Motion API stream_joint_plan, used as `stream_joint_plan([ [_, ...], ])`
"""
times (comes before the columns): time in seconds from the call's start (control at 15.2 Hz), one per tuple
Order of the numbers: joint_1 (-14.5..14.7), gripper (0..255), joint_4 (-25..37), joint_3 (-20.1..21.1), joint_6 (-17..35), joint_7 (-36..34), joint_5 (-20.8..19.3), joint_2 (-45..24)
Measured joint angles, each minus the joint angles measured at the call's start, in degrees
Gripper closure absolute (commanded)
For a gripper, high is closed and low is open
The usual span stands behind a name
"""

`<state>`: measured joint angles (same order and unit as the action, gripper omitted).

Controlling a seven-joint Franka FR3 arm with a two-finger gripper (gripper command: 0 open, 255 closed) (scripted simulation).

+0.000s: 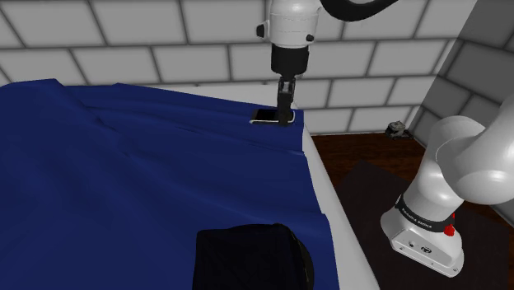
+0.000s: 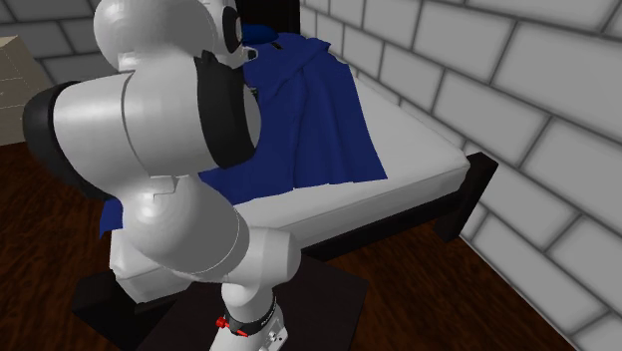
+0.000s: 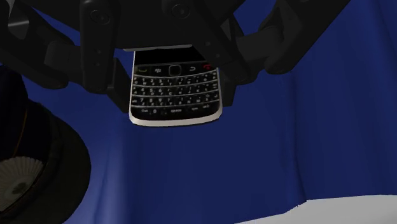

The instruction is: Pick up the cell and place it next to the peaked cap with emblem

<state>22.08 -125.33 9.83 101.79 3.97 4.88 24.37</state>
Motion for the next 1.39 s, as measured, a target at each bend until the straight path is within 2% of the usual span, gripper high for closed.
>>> stream_joint_plan([
  [0.26,2.2,255,-3.5,3.1,-0.9,-4.3,2.2,4.7],
  [0.46,2.9,255,-6.0,4.1,0.3,-5.4,3.0,6.1],
  [1.39,3.3,255,-15.9,5.3,11.4,-5.2,3.8,4.9],
])
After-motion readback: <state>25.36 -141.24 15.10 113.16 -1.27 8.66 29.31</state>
